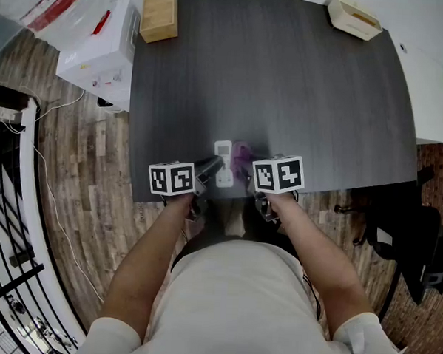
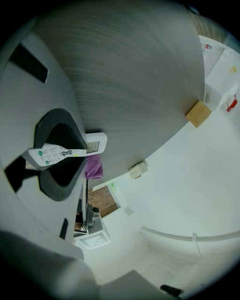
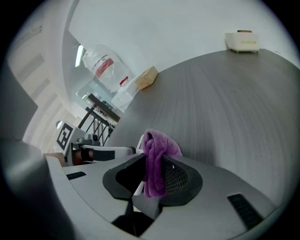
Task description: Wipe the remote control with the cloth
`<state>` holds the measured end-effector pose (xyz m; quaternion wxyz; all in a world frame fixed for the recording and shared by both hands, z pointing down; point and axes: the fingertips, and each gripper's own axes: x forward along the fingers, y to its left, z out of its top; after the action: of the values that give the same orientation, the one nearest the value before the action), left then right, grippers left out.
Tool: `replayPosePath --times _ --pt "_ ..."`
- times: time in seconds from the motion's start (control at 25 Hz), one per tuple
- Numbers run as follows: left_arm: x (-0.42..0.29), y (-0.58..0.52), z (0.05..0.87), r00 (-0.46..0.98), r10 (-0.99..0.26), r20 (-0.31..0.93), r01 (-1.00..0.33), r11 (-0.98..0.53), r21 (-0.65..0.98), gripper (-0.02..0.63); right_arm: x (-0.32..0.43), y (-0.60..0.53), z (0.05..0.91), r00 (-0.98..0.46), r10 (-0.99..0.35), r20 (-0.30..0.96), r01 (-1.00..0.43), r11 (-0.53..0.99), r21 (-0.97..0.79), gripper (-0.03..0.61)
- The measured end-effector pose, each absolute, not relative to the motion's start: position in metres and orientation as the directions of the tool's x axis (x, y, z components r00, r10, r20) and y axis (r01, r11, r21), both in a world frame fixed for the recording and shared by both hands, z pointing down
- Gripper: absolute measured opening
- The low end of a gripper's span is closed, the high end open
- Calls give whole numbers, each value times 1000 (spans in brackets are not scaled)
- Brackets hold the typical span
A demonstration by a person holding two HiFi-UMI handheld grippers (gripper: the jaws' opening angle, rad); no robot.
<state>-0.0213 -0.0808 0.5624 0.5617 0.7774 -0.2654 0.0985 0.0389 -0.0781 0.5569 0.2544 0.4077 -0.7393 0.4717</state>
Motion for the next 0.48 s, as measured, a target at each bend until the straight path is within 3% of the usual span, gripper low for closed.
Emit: replayPosePath --times 0.28,0.48 --pt "-26 -84 550 852 -322 413 -498 -254 829 49 50 -79 550 -526 -394 754 -850 230 -473 104" --pt "-50 -89 497 878 -395 269 -412 -343 844 49 100 -87 522 -444 -496 746 -895 277 -349 104"
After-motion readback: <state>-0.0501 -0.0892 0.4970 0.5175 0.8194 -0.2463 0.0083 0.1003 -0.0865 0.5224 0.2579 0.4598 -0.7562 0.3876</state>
